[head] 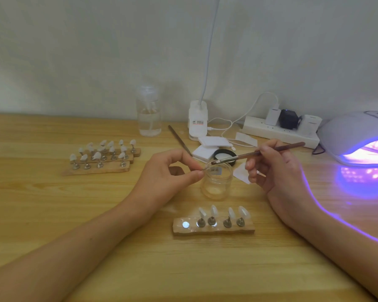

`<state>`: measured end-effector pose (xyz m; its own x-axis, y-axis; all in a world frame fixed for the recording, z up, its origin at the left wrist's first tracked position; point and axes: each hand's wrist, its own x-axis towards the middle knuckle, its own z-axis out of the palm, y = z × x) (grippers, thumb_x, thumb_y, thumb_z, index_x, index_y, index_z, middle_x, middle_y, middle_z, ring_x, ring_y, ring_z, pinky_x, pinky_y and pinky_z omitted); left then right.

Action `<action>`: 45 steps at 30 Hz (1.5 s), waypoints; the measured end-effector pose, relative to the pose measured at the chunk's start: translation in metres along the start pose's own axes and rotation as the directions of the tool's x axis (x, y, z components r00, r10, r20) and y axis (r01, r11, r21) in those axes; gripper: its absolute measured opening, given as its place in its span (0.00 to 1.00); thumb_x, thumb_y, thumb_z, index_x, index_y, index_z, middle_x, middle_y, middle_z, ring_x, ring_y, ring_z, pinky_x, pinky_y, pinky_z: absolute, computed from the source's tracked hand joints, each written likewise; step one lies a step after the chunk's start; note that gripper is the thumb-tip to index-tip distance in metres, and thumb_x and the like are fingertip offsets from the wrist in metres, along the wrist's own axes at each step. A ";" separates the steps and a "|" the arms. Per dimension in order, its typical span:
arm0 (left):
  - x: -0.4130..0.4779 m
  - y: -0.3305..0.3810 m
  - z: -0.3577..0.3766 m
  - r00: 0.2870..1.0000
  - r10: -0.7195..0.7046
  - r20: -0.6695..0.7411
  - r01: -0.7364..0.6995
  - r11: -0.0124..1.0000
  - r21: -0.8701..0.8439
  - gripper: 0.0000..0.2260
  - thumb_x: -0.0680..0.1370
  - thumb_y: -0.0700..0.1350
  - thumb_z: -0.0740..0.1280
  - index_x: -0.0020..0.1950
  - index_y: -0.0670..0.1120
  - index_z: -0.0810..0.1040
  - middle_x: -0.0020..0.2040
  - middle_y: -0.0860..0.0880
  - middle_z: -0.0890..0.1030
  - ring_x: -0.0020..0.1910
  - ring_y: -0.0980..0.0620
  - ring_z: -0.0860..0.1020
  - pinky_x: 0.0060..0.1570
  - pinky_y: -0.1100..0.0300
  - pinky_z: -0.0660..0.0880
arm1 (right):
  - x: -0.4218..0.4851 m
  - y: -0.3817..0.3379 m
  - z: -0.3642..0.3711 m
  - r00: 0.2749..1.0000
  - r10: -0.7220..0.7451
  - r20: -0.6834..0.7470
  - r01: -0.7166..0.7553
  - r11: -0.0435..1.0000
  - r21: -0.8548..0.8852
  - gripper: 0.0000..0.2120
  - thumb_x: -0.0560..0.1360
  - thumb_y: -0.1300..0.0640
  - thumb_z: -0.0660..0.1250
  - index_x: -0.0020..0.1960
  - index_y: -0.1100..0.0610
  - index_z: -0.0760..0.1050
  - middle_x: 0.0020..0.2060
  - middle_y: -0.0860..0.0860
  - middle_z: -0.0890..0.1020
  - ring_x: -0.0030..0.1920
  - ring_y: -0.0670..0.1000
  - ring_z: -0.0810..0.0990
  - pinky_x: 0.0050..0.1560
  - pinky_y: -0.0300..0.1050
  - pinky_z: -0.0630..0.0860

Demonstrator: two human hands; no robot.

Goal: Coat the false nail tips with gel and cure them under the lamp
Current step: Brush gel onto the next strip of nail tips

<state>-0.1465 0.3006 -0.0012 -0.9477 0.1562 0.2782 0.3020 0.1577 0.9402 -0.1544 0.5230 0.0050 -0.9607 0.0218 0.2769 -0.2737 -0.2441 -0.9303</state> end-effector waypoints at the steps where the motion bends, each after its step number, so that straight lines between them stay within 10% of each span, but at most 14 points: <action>1: 0.000 0.000 0.000 1.000 0.001 0.000 -0.001 1.000 0.005 0.05 0.72 0.41 0.76 0.39 0.47 0.82 0.31 0.54 0.80 0.26 0.60 0.68 0.28 0.71 0.65 | 0.000 -0.001 0.001 1.000 -0.008 0.019 0.008 1.000 0.009 0.08 0.83 0.60 0.57 0.45 0.56 0.69 0.30 0.53 0.79 0.29 0.48 0.76 0.29 0.39 0.74; 45: -0.003 0.004 0.000 1.000 -0.006 0.016 0.006 1.000 0.018 0.05 0.72 0.41 0.75 0.41 0.44 0.81 0.36 0.49 0.80 0.31 0.54 0.70 0.31 0.66 0.68 | 0.000 0.002 0.002 0.998 -0.011 0.063 0.014 0.999 -0.048 0.09 0.82 0.59 0.59 0.44 0.55 0.71 0.30 0.53 0.80 0.30 0.49 0.77 0.27 0.38 0.72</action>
<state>-0.1430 0.3011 0.0017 -0.9478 0.1711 0.2691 0.2982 0.1765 0.9380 -0.1551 0.5207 0.0032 -0.9529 -0.0367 0.3012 -0.2886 -0.1973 -0.9369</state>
